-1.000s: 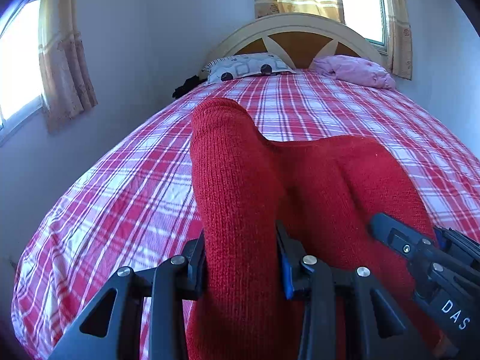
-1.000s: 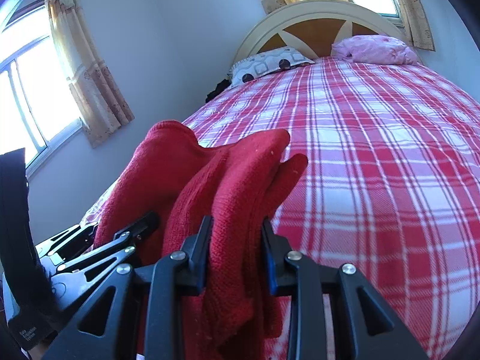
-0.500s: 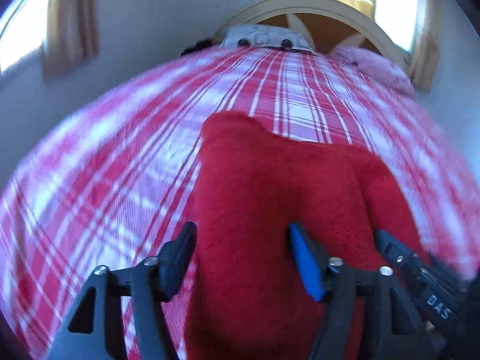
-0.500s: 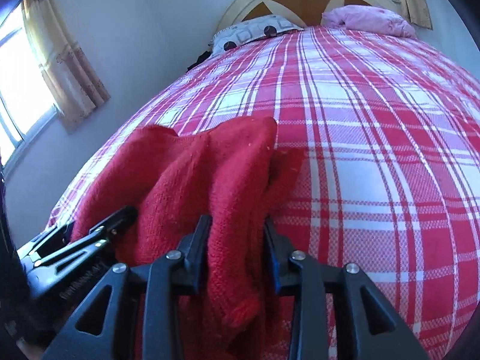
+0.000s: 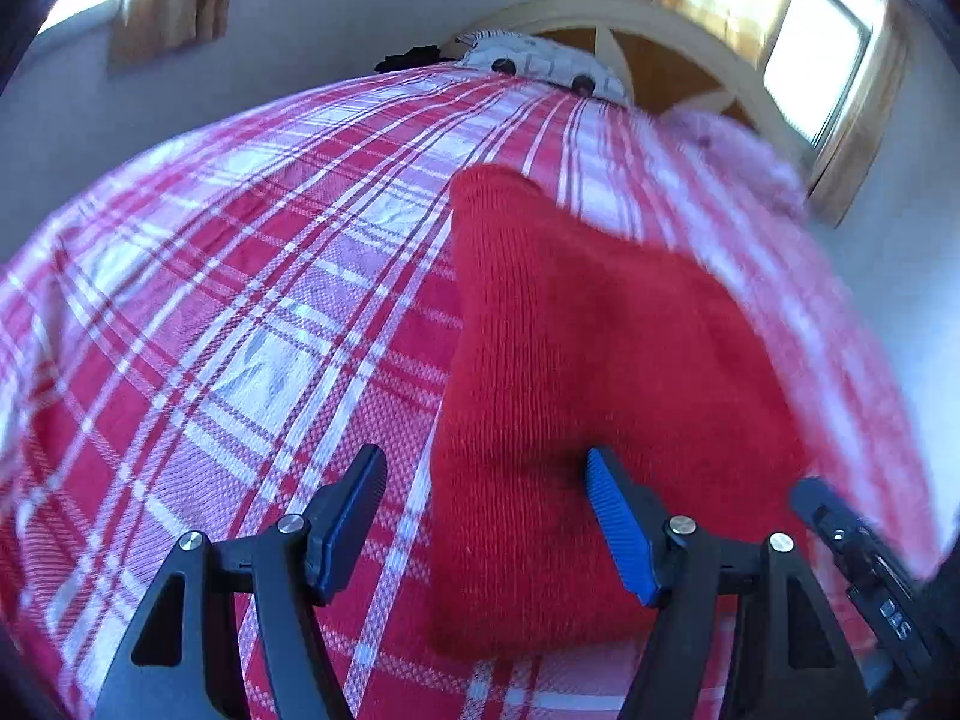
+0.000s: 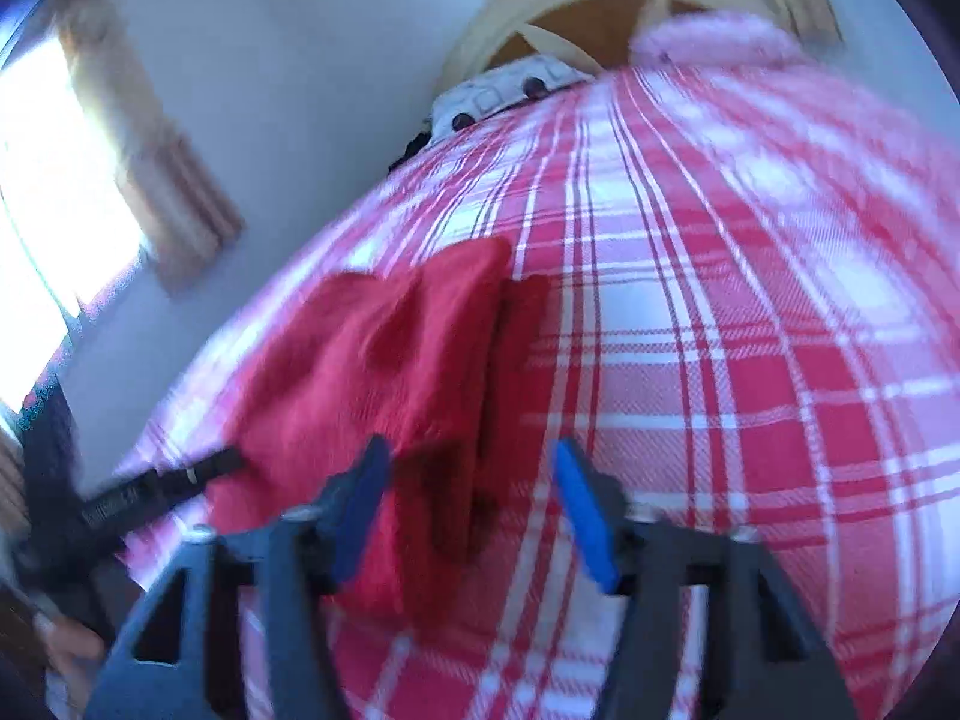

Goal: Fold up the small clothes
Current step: 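Release the sweater and lift both tools away from it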

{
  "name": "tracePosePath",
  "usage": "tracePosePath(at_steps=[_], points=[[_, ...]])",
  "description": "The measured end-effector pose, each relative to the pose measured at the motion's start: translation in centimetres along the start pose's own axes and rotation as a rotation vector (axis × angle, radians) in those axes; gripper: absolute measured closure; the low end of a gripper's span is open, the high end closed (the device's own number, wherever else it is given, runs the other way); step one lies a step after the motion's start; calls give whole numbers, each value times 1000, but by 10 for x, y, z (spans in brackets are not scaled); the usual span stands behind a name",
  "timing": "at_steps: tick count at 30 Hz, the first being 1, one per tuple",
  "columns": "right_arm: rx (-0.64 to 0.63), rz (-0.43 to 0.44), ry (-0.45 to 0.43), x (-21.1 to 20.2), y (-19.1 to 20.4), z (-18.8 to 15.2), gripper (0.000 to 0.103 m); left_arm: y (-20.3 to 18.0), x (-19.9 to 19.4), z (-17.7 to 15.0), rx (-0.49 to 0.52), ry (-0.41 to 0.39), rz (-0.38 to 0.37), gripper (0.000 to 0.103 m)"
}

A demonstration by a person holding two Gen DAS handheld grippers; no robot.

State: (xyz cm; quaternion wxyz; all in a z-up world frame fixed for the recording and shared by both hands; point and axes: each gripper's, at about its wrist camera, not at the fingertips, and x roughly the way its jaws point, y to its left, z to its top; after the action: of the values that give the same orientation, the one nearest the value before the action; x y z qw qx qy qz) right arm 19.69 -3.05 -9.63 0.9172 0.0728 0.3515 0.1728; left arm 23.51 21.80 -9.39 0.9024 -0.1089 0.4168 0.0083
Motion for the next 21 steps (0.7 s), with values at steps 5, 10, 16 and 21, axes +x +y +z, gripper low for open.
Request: tracePosePath(at_steps=[5,10,16,21], points=[[0,-19,83,19,0,-15,71,-2,2,-11,29,-11,65,33],[2,-26,92,19,-3,-17,71,-2,5,-14,35,-8,93,33],[-32,-97,102,26,6,-16,67,-6,10,-14,44,-9,120,33],[-66,-135,95,27,10,-15,66,-9,10,-13,55,-3,138,33]])
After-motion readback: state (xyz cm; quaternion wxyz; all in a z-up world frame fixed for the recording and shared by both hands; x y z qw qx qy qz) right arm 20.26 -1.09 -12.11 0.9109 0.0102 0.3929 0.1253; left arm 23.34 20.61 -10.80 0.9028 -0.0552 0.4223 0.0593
